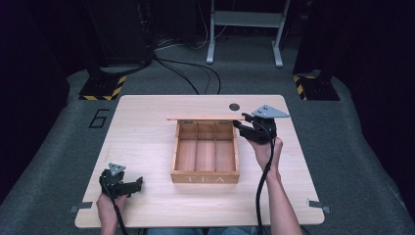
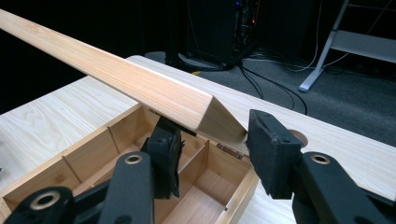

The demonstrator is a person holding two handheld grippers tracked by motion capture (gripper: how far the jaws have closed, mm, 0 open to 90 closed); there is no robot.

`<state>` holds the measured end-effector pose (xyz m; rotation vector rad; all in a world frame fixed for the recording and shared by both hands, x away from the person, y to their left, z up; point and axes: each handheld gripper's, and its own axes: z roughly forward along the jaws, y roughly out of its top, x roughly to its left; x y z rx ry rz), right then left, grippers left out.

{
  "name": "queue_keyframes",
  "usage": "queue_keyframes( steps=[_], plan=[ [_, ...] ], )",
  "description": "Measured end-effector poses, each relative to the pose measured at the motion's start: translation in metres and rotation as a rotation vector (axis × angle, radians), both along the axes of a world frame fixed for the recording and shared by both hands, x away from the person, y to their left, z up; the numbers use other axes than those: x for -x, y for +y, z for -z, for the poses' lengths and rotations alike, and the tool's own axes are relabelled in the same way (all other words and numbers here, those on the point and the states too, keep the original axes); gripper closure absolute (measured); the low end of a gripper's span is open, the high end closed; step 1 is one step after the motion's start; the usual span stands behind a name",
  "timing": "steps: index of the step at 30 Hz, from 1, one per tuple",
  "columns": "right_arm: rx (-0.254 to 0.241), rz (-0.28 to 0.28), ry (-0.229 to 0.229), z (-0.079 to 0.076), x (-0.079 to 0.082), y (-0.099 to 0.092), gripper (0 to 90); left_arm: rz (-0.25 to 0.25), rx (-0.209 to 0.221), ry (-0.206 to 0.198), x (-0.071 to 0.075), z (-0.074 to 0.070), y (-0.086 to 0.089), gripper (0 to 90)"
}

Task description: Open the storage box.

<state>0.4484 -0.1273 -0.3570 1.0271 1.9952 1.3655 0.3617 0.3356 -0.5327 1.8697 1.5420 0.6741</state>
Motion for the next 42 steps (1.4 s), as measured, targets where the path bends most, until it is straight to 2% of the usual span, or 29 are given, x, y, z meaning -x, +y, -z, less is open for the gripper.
queue_keyframes(
  steps=[42],
  plan=[
    [0.011, -0.003, -0.005, -0.0004, -0.0001, 0.0002, 55.2, 0.0, 0.0, 0.0, 0.0, 0.0, 0.0, 1.9]
  ],
)
